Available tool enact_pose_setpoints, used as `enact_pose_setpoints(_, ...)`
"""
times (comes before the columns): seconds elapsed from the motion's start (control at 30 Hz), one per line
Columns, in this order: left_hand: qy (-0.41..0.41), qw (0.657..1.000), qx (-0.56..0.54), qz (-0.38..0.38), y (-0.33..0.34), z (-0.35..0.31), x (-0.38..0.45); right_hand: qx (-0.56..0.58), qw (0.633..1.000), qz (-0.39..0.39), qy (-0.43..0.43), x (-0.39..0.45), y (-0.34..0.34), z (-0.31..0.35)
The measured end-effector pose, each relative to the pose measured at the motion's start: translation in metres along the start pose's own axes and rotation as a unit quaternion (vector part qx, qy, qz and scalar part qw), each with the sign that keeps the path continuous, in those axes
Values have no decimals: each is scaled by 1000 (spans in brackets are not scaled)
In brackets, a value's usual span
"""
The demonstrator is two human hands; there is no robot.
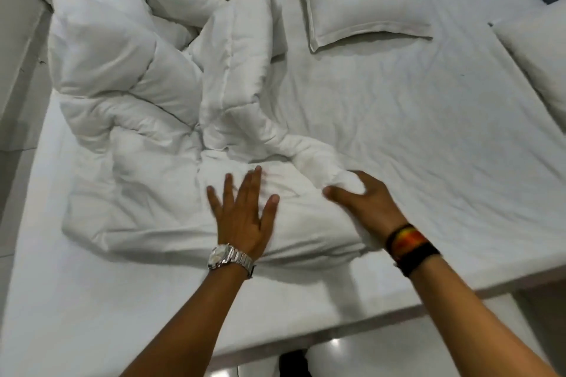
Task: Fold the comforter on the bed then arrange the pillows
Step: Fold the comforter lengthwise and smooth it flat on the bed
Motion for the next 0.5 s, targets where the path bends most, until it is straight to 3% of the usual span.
enact_pose_setpoints(0.1, 63, 997, -32, 32, -4, -45, -28, -41, 995, -64, 61, -77, -53, -42)
enact_pose_setpoints(0.17, 82, 988, -3, 127, 16, -66, -59, -105, 981, -105, 128, -102, -63, -83)
enact_pose_setpoints(0.27, 79, 960, 77, 256, 56, -65, -110, -196, 963, -60, 173, -119, -41, -129)
enact_pose_setpoints(0.33, 87, 959, 111, 247, 66, -53, -129, -257, 955, -54, 139, -123, -22, -139)
enact_pose_setpoints(0.5, 140, 970, 97, 175, 61, -31, -142, -422, 898, -84, -94, -109, 23, -115)
Point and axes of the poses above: each hand's wrist, its own x-axis towards the middle knuckle, its own y-axis out of the palm, z = x × y, the point moved 4 cm from there along x, towards the middle knuckle, and after that the axes turned 3 degrees about -x, right-handed, at the moved point
